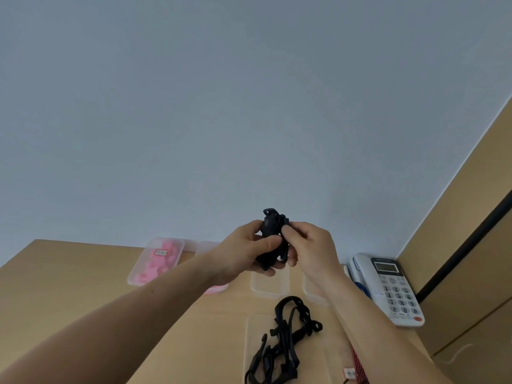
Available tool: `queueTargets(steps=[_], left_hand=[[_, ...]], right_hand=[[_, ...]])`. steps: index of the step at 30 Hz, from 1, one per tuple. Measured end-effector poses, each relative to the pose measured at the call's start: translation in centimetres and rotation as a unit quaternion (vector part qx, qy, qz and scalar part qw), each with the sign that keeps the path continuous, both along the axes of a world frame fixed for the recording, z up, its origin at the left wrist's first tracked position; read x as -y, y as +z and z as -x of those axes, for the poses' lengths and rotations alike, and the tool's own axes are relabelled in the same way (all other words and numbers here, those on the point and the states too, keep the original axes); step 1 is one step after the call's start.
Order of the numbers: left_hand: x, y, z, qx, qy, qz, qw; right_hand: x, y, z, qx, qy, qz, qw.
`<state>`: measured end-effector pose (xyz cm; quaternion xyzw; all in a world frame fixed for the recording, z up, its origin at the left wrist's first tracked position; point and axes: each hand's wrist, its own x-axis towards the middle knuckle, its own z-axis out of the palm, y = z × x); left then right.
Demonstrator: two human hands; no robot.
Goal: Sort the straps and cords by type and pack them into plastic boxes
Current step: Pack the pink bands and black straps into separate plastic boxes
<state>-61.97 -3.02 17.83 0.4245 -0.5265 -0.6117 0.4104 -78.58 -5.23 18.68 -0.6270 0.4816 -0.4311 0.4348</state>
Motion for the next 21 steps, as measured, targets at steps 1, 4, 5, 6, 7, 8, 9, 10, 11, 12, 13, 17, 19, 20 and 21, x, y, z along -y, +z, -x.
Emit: queueTargets(steps=[1,4,5,6,7,8,9,10,11,12,13,17,19,20,21], left_hand=[[0.1,-0.1,-0.1,0.016,0.018,0.001,1.0],[0.4,-0.6,-0.4,0.096,0.08,0.03,0.992],[0.5,-0.9,-0.4,0.128,0.099,0.044,0.986],[0.5,-1.2,-0.4,0.164,0.115,0.059,0.978],[0.5,-1.6,-0.4,0.201,0.124,0.074,0.969],[0.4,-1.9,-0.5,0.231,0.125,0.085,0.961],[0.3,-2.3,-0.7,0.245,0.121,0.086,0.958],[0.2,-2.6,-0.9,0.238,0.112,0.081,0.961],[0.1,-3.0,-1.2,0.215,0.092,0.073,0.969],[0.1,-3.2,-1.5,0.185,0.06,0.064,0.979],[0.0,-3.3,-1.9,0.149,0.025,0.049,0.987],[0.6,-3.6,-4.1,-0.001,-0.033,-0.076,0.997],[1.1,-4.0,-4.5,-0.018,-0.02,-0.098,0.995],[1.3,-4.3,-4.5,-0.022,-0.011,-0.096,0.995],[1.4,-4.8,-4.4,-0.031,0.0,-0.096,0.995]], right_hand=[[-0.1,-0.1,-0.2,0.011,0.012,-0.008,1.0],[-0.6,-0.9,-1.2,-0.008,0.053,-0.021,0.998],[-0.6,-1.2,-1.5,-0.021,0.052,-0.026,0.998],[-0.7,-1.5,-1.7,-0.026,0.044,-0.033,0.998],[-0.6,-1.8,-1.9,-0.031,0.03,-0.038,0.998],[-0.4,-2.1,-2.0,-0.038,0.018,-0.042,0.998],[-0.3,-2.4,-2.1,-0.049,0.012,-0.045,0.998],[-0.1,-2.6,-2.2,-0.06,0.012,-0.045,0.997],[0.0,-2.9,-2.3,-0.068,0.016,-0.042,0.997],[0.1,-3.1,-2.4,-0.074,0.017,-0.037,0.996],[0.2,-3.4,-2.5,-0.079,0.015,-0.033,0.996],[0.5,-4.5,-3.1,-0.106,0.024,-0.017,0.994],[0.5,-5.0,-3.6,-0.128,0.031,-0.001,0.991],[0.5,-5.3,-3.9,-0.139,0.029,0.005,0.99],[0.5,-5.5,-4.1,-0.149,0.025,0.008,0.988]])
